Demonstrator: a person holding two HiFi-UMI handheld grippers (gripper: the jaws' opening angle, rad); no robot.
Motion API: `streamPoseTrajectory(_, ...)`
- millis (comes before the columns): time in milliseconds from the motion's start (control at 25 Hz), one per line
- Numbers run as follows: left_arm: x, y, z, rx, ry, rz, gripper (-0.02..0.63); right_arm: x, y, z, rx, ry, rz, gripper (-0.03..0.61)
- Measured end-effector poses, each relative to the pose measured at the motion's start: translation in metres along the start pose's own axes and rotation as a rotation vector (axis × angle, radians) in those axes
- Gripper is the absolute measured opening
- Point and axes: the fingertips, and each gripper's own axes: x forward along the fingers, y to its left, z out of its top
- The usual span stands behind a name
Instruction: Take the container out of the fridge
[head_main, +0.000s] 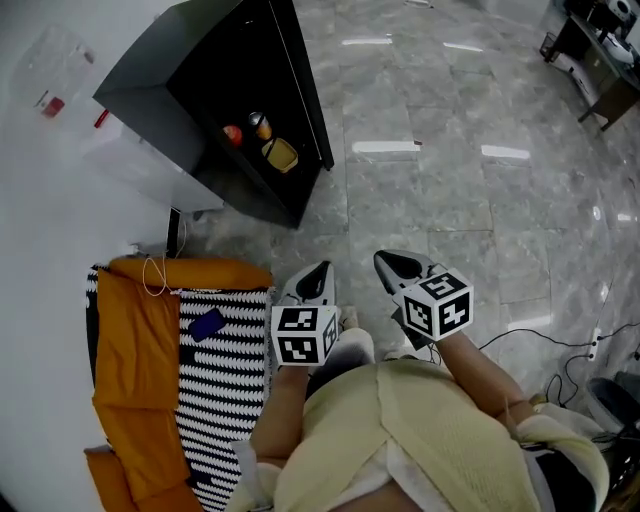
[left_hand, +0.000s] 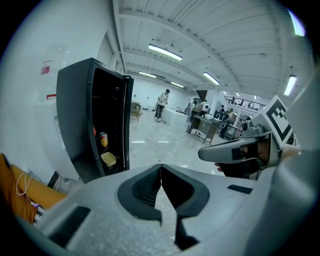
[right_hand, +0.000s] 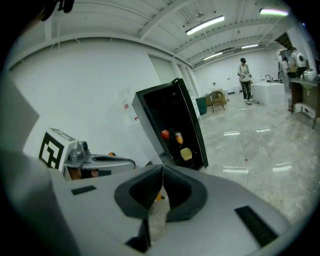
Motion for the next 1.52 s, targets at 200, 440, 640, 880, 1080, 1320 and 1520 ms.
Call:
streamPoseTrajectory(200,0.012,0.023,0.004,-0.003,0.015,-0.003,0.023,0.024,-0.002,0.011,0.002,0.007,-0.011,0.029)
streamPoseTrajectory(440,0.022,0.053,0.011,-0.020,0.024,-0.003,0.022,0.055,-0.001,0.025,-0.001,0.017,-0.014,0.029)
streamPoseTrajectory(640,0.030,0.079,0.015,-0.028,0.033,-0.003,0.023,0.080,0.002,0.032,0.015,0.028,-0.013,0.029)
streamPoseTrajectory(880,0.043,0.096,0.019,-0.021,0.041,-0.028,0.023,0.098,0.001,0.041,-0.009,0.041,-0.028,0.029)
streamPoseTrajectory(1080,0.057,0.101,0.023,-0.025,0.042,-0.034,0.023,0.108,-0.009,0.049,-0.005,0.045,-0.040,0.029)
streamPoseTrajectory(1320,0.075,0.106,0.031,-0.016,0.032,0.004,0.023,0.121,-0.032,0.064,0.002,0.046,-0.032,0.029)
streamPoseTrajectory(1520,0.104,0.113,0.050,-0.038,0.007,0.054,0.023,0.140,-0.054,0.086,-0.028,0.062,0.009,0.029)
